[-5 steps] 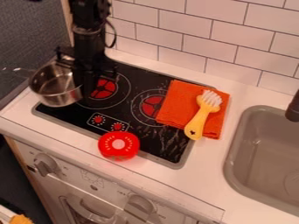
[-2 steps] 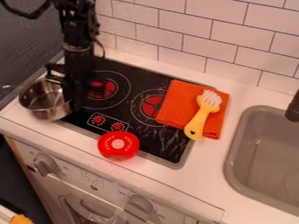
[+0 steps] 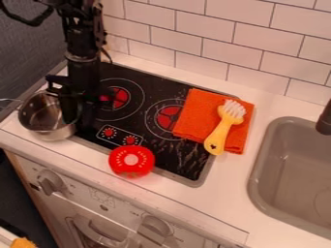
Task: Moved the silver pot to the bottom left side of stove
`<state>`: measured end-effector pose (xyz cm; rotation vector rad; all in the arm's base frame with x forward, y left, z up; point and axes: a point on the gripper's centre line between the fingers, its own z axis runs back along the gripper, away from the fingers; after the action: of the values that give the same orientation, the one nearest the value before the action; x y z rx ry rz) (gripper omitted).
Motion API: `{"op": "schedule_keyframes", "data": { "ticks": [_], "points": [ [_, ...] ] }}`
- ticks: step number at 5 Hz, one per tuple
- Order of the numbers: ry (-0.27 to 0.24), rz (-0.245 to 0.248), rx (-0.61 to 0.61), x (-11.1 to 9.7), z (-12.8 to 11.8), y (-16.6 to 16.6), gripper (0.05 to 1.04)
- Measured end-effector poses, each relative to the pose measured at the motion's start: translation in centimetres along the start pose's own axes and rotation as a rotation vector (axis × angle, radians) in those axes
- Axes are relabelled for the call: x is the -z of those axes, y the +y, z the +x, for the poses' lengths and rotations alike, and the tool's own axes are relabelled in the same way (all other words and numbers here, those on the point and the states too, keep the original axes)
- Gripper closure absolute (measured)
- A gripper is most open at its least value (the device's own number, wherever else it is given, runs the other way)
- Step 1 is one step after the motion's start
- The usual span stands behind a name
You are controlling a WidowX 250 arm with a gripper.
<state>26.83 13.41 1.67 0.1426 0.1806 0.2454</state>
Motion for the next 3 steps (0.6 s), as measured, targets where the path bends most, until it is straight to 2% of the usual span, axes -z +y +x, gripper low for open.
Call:
{"op": "schedule_keyframes", "data": {
  "ticks": [1, 2, 3],
  "points": [
    [-0.017, -0.013, -0.008, -0.6, -0.3, -0.2, 0.208],
    [-0.071, -0.011, 0.022, -1.7, -0.7, -0.4, 0.072],
    [-0.128, 0.010, 0.082, -2.6, -0.5, -1.3, 0.076]
  ]
}}
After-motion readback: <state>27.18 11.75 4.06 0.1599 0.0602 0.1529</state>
